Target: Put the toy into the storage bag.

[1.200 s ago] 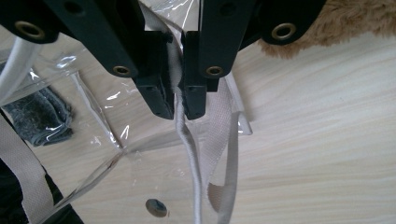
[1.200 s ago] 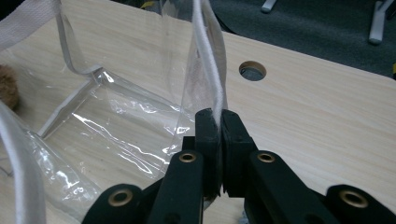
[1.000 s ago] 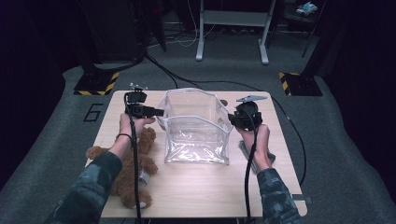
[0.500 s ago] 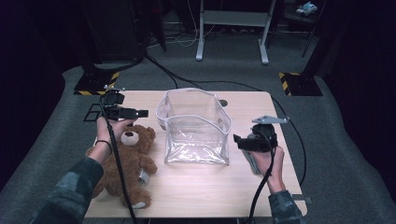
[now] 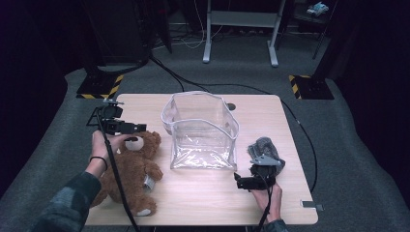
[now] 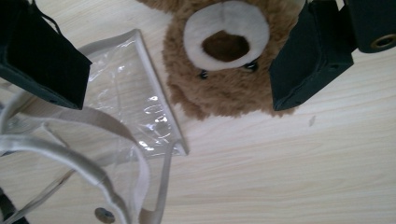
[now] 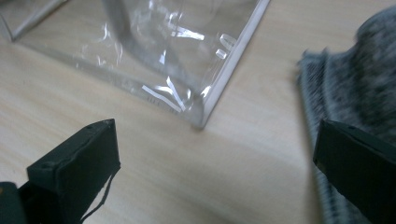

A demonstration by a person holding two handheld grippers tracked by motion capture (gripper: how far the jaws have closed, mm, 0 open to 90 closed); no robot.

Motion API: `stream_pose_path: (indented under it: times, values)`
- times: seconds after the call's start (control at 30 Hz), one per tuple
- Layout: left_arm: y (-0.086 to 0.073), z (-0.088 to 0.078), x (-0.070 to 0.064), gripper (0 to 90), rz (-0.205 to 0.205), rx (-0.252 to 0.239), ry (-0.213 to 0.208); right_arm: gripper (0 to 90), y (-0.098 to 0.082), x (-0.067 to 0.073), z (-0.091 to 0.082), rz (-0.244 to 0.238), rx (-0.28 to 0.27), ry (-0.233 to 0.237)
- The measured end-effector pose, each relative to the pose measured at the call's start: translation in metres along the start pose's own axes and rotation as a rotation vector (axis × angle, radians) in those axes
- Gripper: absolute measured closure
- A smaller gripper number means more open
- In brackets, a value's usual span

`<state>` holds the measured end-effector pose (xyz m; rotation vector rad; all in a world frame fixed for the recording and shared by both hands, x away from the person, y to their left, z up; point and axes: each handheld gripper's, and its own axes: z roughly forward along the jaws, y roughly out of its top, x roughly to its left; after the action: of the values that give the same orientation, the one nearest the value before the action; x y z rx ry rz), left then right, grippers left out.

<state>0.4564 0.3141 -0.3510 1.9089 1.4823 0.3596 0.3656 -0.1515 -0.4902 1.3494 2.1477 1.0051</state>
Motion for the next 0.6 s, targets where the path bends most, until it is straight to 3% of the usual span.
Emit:
stream_pose_path:
  times: [0.3, 0.47, 0.6]
  values:
    - [-0.024, 0.005, 0.014, 1.0, -0.030, 0.047, 0.027, 0.0, -0.028, 0.005, 0.025, -0.011, 0.076, -0.037]
    - [-0.039, 0.009, 0.016, 0.0, -0.035, 0.081, 0.042, 0.0, -0.029, 0.004, 0.026, 0.015, 0.070, -0.046]
    - [-0.048, 0.012, 0.018, 0.0, -0.059, 0.100, 0.040, 0.0, -0.031, 0.003, 0.026, -0.002, 0.055, -0.039]
